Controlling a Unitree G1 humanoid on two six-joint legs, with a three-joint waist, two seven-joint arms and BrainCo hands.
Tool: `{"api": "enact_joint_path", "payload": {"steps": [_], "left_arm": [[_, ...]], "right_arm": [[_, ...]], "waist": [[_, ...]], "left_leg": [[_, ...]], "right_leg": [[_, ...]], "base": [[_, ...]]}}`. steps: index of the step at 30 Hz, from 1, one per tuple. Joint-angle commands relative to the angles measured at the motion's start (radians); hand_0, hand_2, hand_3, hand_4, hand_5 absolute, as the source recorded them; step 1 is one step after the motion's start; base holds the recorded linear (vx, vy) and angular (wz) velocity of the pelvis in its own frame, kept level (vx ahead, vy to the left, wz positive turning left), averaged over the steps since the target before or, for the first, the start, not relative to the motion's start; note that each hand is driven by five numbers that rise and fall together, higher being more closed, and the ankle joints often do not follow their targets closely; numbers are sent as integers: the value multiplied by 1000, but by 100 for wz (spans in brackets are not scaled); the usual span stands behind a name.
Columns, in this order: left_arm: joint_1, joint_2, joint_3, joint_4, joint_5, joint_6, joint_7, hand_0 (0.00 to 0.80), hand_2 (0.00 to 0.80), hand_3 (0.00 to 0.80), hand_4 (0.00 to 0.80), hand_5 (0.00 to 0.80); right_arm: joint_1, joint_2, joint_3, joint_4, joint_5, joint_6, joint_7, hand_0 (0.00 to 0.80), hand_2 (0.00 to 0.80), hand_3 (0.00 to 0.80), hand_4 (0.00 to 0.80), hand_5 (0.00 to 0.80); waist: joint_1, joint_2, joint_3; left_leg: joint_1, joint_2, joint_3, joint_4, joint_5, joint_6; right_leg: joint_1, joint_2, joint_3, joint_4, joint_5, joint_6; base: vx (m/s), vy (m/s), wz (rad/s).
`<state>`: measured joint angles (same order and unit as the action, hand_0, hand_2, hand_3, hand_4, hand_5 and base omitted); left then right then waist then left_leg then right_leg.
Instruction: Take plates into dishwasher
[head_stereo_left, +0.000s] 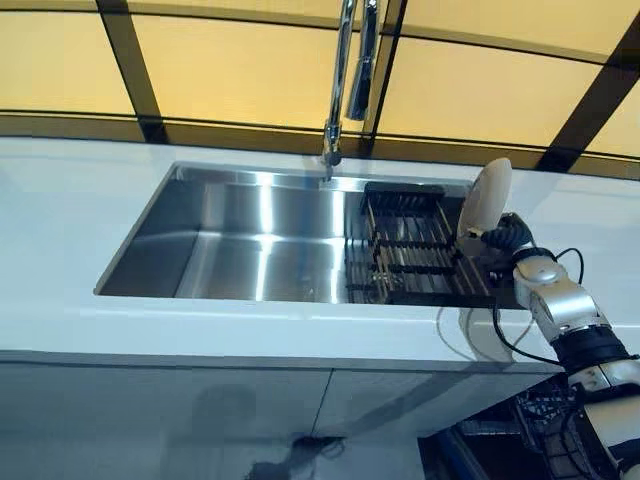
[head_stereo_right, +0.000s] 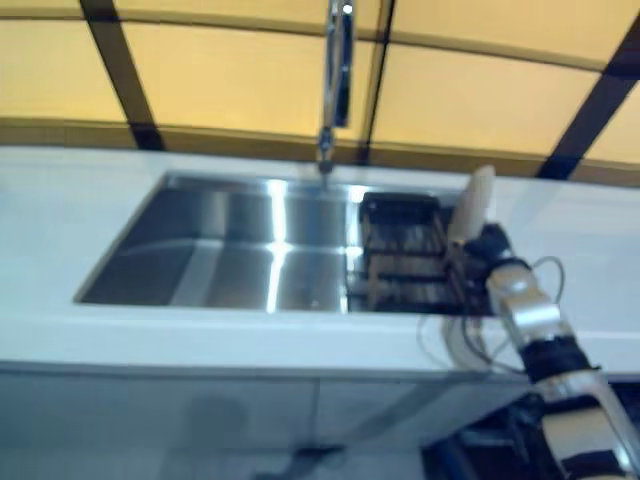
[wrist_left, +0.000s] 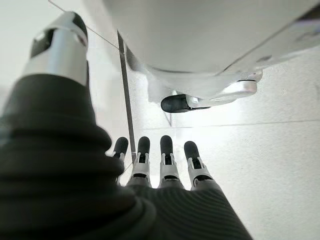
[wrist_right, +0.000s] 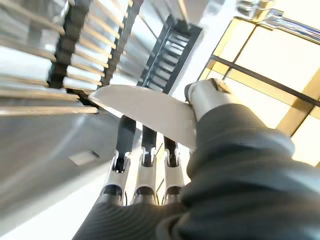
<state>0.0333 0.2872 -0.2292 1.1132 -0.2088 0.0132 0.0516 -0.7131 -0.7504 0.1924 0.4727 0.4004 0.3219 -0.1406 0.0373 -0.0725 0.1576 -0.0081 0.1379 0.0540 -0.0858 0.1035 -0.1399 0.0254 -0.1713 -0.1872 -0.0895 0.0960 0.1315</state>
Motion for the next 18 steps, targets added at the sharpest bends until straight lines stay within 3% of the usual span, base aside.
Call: {"api": "enact_joint_path", "payload": {"steps": [1,18], "left_arm": [[-32,-2,-9,89,33,-16,21,0,0,0,0,0],[-37,19,-2,111,42,-21,10,0,0,0,0,0]], "right_arm": [[-17,-45,-73,-71,28,-99,13,800,800,800,800,800],[31,-295,-181,-124,72,-87,-4,800,800,800,800,800]], "waist": [[2,-12,-39],[-83,-51,-80]], "left_leg": [[73,-1,61,-2,-70,31],[125,24,127,-2,-88,28]], "right_leg": [[34,-16,9,2,-16,16],[38,4,78,2,-12,27]], "base": [[14,-4,-5],[17,2,-14]]}}
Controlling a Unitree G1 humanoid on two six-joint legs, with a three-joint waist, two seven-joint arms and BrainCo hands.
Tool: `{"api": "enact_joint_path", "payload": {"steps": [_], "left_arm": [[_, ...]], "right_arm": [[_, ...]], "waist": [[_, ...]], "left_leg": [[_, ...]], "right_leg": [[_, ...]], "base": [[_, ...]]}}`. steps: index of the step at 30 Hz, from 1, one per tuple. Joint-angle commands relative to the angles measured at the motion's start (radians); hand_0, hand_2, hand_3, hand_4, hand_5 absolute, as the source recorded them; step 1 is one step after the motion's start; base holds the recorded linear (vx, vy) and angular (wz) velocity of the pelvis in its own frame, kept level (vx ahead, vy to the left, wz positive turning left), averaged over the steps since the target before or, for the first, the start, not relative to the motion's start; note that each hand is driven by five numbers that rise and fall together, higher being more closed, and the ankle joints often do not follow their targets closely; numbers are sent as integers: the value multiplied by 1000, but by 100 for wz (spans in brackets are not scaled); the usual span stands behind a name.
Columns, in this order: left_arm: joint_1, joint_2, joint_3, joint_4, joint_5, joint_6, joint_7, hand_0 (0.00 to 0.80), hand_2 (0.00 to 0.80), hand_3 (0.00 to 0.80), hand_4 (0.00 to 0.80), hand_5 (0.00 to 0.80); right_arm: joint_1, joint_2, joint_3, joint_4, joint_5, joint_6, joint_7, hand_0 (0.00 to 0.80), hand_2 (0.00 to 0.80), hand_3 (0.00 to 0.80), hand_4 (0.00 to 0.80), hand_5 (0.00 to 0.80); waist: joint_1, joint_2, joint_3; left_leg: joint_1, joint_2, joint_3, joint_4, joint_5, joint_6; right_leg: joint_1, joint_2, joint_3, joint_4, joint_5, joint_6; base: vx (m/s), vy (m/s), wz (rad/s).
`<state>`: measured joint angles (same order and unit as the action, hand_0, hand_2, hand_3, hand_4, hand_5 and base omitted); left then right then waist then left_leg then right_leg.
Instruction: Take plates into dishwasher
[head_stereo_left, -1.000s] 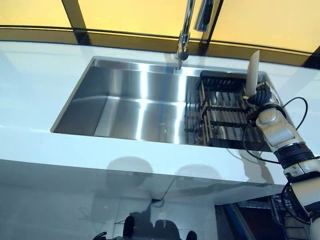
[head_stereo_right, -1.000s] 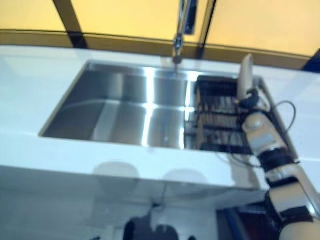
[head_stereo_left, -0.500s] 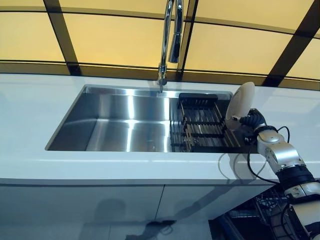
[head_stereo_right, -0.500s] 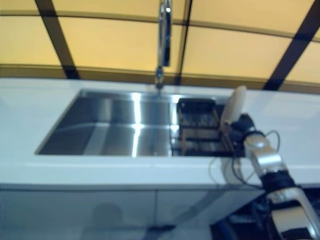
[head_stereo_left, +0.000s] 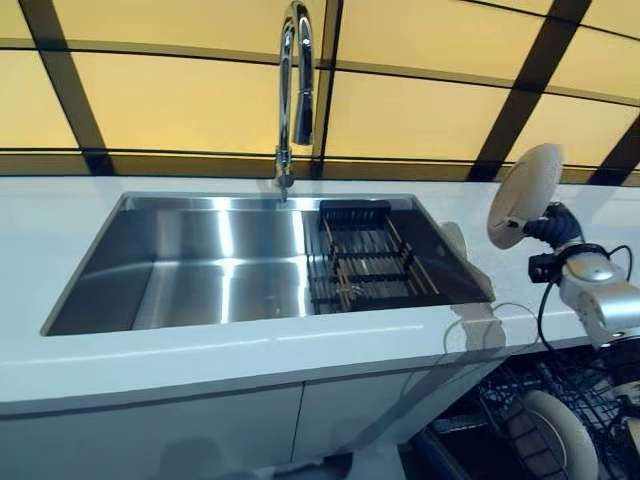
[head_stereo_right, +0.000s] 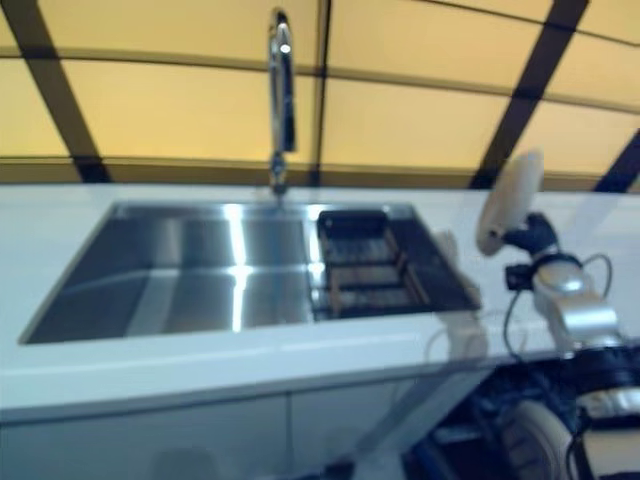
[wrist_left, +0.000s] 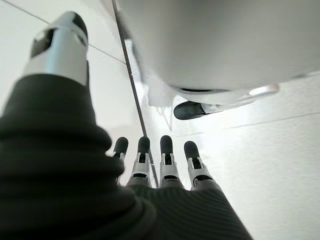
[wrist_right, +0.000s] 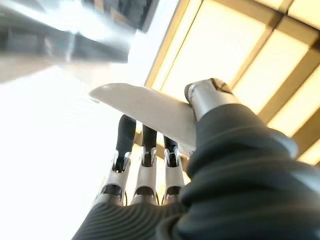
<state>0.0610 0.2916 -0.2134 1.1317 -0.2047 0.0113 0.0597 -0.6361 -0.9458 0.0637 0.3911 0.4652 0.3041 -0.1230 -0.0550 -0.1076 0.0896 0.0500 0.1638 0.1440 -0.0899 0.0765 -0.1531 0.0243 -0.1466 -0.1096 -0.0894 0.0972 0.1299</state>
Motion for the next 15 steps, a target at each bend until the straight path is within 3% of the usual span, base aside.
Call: {"api": "enact_joint_path", "payload": {"steps": [1,8,15], "left_arm": [[-64,16,-15,94,38,-21,2,0,0,0,0,0],[-59,32,-8,96,37,-21,-4,0,0,0,0,0],[-67,33,2,93,33,-16,-2,0,0,0,0,0]], "right_arm": [[-43,-121,-57,-34,-2,-68,-16,800,800,800,800,800],[8,-247,-91,18,-22,-60,40,800,800,800,800,800],[108,-283,-143,54,-64,-61,92,800,800,800,800,800]], "waist": [[5,-18,-15],[-26,-30,-25],[-56,-33,-26]], "left_leg": [[69,-1,40,3,-62,41],[77,7,60,3,-66,41],[81,14,82,3,-65,42]], "right_leg": [[39,-19,5,2,-13,29],[32,-10,34,2,-6,34],[21,-2,58,2,1,35]], "base": [[12,2,-18],[7,-6,-13],[-7,6,-11]]}}
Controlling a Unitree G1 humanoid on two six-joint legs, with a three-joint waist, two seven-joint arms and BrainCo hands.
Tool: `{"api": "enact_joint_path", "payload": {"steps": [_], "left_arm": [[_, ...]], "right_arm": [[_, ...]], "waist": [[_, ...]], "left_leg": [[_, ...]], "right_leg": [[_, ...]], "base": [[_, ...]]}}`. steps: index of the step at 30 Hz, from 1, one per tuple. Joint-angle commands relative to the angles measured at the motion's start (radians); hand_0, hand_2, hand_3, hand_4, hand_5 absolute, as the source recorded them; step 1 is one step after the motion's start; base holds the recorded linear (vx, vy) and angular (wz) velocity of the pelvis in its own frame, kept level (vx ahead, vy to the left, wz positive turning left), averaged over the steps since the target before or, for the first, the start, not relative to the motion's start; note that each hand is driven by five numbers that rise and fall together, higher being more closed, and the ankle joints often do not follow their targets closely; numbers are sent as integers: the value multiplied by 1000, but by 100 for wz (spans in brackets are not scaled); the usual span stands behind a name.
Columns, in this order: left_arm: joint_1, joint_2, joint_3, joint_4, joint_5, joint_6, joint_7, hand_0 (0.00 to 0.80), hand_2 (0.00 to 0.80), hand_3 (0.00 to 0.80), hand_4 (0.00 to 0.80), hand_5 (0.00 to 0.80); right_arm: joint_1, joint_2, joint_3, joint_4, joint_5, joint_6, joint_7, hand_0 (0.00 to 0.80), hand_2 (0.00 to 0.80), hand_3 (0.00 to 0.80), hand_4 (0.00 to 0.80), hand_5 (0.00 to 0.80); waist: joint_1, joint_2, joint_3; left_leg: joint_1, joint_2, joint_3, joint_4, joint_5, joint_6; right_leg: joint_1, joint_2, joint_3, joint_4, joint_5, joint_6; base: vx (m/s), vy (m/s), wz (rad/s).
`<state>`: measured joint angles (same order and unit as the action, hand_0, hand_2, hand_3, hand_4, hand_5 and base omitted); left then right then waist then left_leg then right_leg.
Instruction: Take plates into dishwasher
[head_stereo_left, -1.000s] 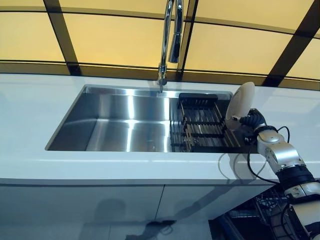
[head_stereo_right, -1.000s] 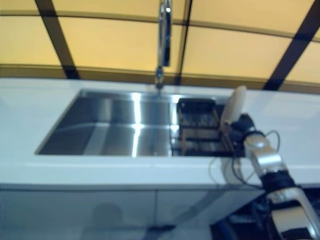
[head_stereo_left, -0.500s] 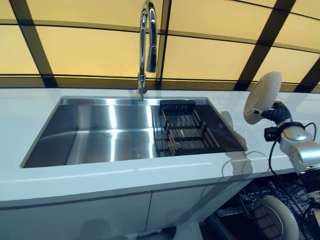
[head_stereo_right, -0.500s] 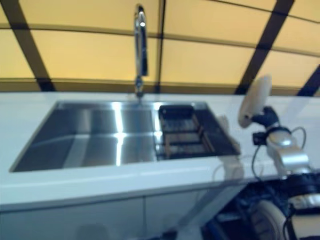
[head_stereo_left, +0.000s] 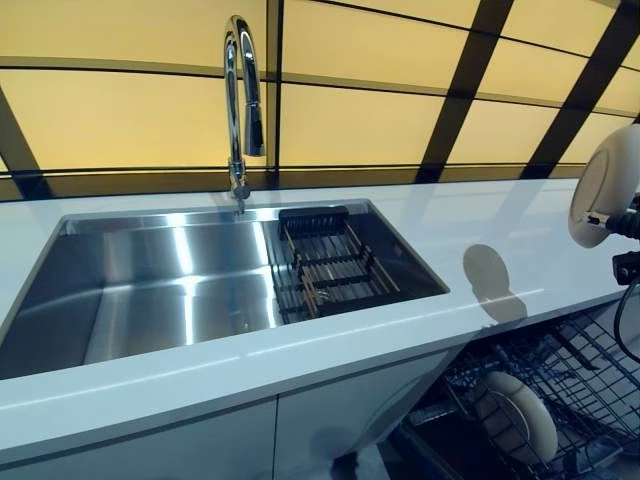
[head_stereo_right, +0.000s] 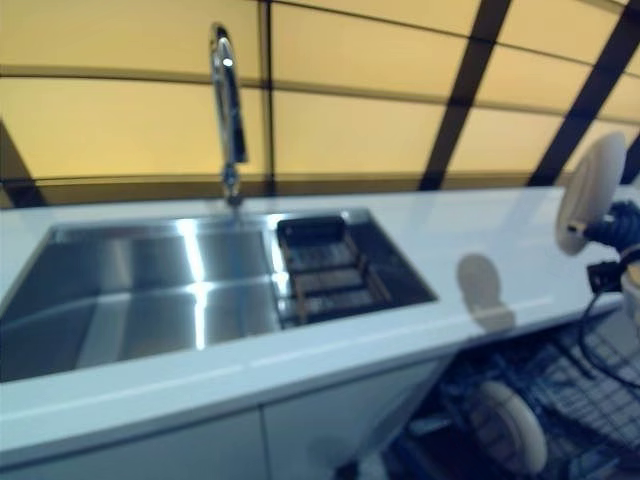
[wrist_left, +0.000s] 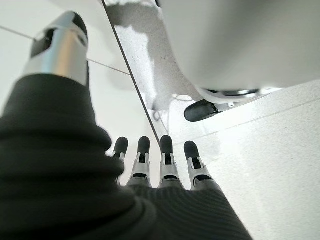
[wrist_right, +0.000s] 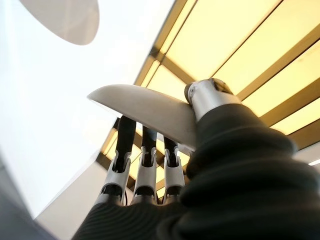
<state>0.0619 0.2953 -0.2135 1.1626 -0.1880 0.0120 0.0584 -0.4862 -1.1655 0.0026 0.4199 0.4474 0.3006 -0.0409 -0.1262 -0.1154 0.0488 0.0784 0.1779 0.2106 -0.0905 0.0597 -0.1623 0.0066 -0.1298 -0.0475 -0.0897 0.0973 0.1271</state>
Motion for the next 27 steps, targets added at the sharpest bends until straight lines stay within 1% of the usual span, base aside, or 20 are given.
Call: {"api": "enact_joint_path", "payload": {"steps": [1,7,13,14,18,23,25,27], "left_arm": [[-69,30,4,61,16,-16,-1,0,0,0,0,0],[-76,36,12,55,16,-16,-8,0,0,0,0,0],[-85,37,20,45,21,-12,-7,0,0,0,0,0],[-86,38,20,42,21,-11,-7,0,0,0,0,0],[-87,42,22,28,22,-10,-4,0,0,0,0,0],[-90,47,25,18,16,-7,-8,0,0,0,0,0],[-89,47,27,16,16,-9,-9,0,0,0,0,0],[-88,45,28,7,20,-10,-9,0,0,0,0,0]], "right_arm": [[-30,-66,-88,30,-56,-57,14,800,800,800,800,800],[90,-62,-142,45,-128,-83,82,800,800,800,800,800],[175,-32,-151,33,-217,-87,157,800,800,800,800,800],[184,-29,-150,33,-229,-87,161,800,800,800,800,800],[224,-31,-129,62,-358,-99,220,800,800,800,800,800],[242,-42,-97,67,-447,-112,270,800,800,800,800,800],[244,-39,-91,66,-456,-114,275,800,800,800,800,800],[260,-33,-82,63,-512,-136,296,800,800,800,800,800]], "waist": [[11,-25,15],[-11,-22,26],[-24,-17,37],[-24,-16,39],[-30,-6,55],[-37,2,71],[-38,4,73],[-41,7,80]], "left_leg": [[53,1,18,3,-49,51],[51,4,32,3,-49,50],[51,5,41,3,-49,52],[50,4,42,3,-49,52],[43,3,42,3,-47,51],[38,0,39,3,-44,49],[37,0,39,3,-43,49],[35,-1,38,3,-43,49]], "right_leg": [[38,-18,-1,2,1,38],[22,-17,13,2,9,42],[11,-18,22,2,14,44],[10,-18,23,2,14,44],[-2,-21,26,2,18,45],[-11,-22,33,2,21,44],[-12,-22,34,2,22,44],[-15,-23,38,2,21,44]], "base": [[-19,-2,-18],[-40,-2,-5],[-30,-8,-10],[-35,-23,-3],[-52,-21,-1],[-35,-4,-1],[0,0,0],[-40,-12,-2]]}}
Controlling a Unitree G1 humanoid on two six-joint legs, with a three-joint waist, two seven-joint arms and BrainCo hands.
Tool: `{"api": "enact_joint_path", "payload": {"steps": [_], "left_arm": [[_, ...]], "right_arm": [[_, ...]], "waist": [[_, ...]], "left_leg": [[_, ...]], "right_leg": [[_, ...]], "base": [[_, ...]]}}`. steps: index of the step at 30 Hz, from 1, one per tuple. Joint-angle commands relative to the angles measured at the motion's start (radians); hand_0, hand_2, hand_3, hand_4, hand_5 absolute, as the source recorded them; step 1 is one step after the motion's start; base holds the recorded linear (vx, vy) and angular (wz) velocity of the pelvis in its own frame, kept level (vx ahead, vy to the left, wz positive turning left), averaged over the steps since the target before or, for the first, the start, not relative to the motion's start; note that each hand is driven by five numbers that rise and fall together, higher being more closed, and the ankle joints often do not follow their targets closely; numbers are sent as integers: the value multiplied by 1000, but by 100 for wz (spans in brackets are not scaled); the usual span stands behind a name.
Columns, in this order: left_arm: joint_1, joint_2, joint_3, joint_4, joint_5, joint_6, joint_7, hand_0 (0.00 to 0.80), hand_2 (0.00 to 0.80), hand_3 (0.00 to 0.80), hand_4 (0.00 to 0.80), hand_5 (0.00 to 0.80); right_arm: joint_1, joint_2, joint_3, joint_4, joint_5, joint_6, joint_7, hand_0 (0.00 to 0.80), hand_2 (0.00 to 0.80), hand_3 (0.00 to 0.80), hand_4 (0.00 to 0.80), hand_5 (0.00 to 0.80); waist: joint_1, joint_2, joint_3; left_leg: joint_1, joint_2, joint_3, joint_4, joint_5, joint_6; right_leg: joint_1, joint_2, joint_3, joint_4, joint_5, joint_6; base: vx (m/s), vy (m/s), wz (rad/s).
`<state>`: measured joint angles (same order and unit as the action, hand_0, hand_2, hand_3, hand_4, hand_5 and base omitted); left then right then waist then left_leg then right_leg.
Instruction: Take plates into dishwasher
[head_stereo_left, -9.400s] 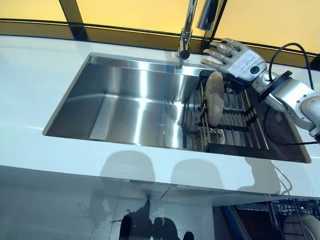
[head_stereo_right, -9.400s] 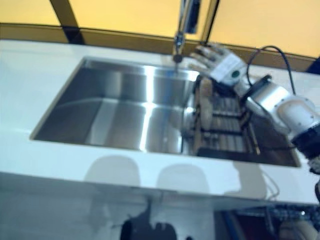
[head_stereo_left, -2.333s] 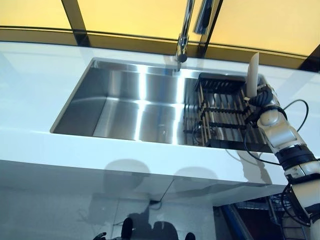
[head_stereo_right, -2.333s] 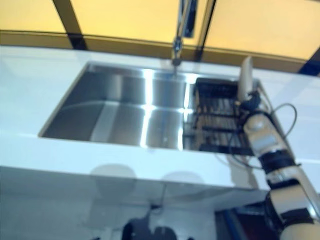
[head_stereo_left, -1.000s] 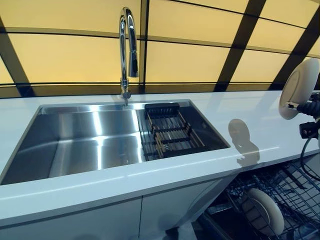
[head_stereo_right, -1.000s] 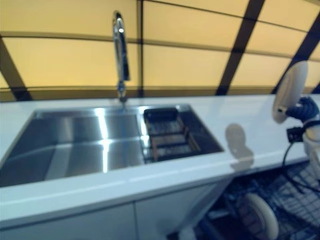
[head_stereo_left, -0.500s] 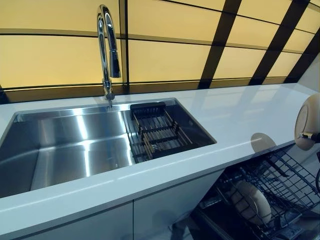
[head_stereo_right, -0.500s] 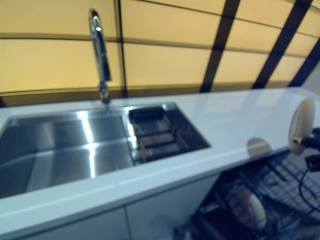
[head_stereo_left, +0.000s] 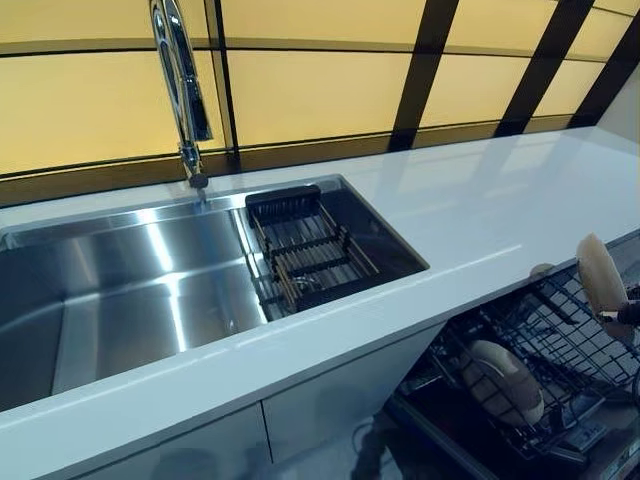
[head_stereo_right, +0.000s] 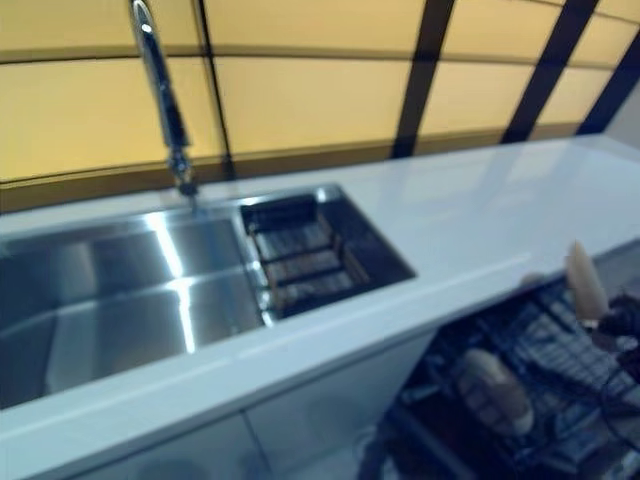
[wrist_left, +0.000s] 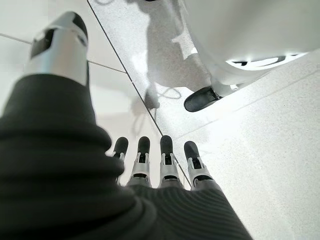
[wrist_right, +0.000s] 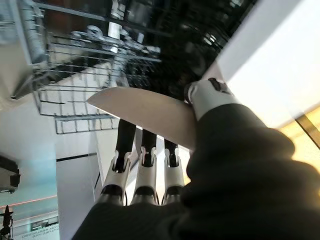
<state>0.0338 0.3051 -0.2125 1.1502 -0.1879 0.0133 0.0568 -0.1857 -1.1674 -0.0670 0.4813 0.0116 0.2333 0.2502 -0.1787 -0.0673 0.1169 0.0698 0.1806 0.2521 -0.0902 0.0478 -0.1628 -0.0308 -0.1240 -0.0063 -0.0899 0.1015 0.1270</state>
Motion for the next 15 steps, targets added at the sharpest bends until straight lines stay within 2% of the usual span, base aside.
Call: {"api": "enact_joint_path", "payload": {"steps": [1,15], "left_arm": [[-61,36,27,15,22,-11,-9,0,0,0,0,0],[-80,52,29,-10,25,-5,-10,0,0,0,0,0]], "right_arm": [[-28,-31,-8,3,-105,-83,19,800,800,800,800,800],[25,-7,43,7,-228,-126,95,800,800,800,800,800]], "waist": [[11,-41,15],[9,-33,47]], "left_leg": [[41,-3,-4,3,-31,49],[17,-2,-20,3,-24,45]], "right_leg": [[20,-29,-3,3,17,44],[-1,-29,0,3,22,45]], "base": [[-41,-21,-1],[-10,-6,0]]}}
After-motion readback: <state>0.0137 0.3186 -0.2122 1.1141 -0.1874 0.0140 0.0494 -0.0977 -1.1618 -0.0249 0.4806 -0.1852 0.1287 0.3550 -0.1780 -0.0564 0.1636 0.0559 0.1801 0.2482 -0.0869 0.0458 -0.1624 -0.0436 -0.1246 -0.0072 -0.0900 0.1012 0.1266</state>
